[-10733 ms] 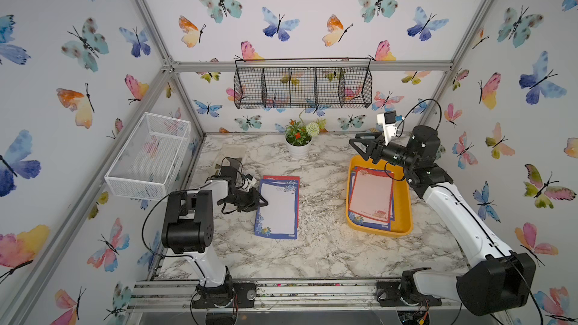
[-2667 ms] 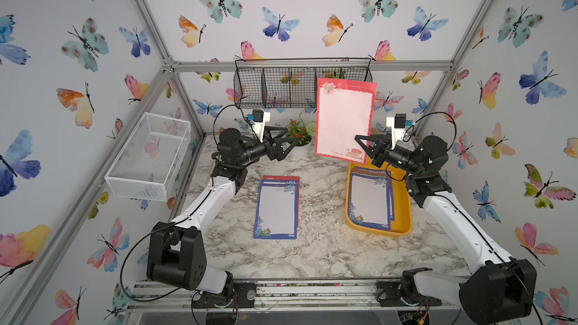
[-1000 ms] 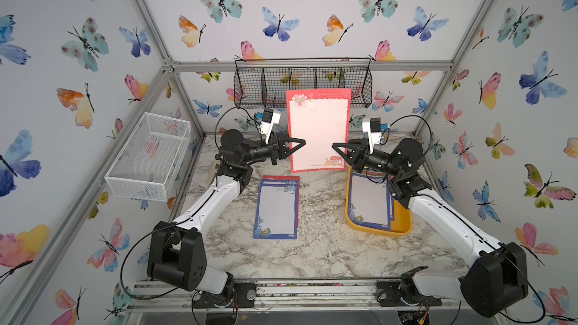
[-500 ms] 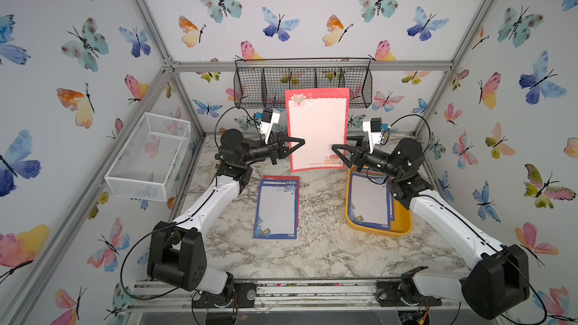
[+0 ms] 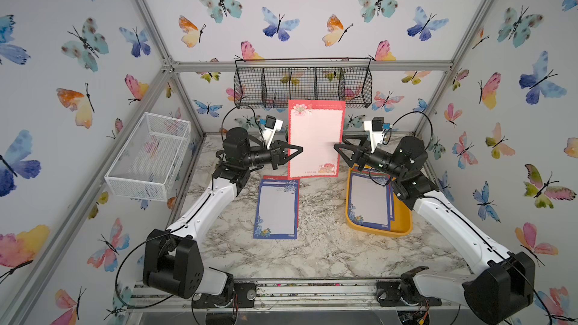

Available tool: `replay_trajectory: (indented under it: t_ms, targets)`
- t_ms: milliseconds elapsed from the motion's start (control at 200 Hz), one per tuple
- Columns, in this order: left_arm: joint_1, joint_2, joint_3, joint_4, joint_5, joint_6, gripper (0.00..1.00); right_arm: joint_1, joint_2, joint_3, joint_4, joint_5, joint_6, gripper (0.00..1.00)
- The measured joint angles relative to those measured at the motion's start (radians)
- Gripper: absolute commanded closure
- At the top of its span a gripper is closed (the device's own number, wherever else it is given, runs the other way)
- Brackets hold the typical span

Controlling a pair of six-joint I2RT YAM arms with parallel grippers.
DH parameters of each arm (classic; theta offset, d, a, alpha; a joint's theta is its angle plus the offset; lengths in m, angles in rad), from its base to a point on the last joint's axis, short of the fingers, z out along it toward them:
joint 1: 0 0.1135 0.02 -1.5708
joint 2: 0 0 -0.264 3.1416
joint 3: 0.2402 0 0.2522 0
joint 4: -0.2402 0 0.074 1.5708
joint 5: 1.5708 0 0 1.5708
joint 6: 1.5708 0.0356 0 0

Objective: Take out the stationery paper from the storage box
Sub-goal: Place the stationery paper at the center of the board.

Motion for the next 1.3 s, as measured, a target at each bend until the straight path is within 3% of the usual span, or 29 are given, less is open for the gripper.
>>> replay_trajectory:
  t_ms: [410, 661, 936, 1296]
  targets:
    - [0.003, -0.115, -0.074, -0.431, -0.075, 0.102, 1.00, 0.000, -0.078, 0.000, -0.072, 0.017, -0.042, 0.39]
    - [0.038, -0.117, -0.133, -0.631, -0.100, 0.129, 1.00, 0.000, -0.080, 0.000, -0.135, 0.018, -0.063, 0.39]
    - [0.144, -0.008, -0.168, -0.754, -0.097, 0.166, 1.00, 0.000, -0.080, 0.000, -0.186, 0.018, -0.090, 0.39]
    - [0.219, 0.100, -0.203, -0.905, -0.148, 0.228, 1.00, 0.000, -0.053, 0.000, -0.283, 0.058, -0.109, 0.38]
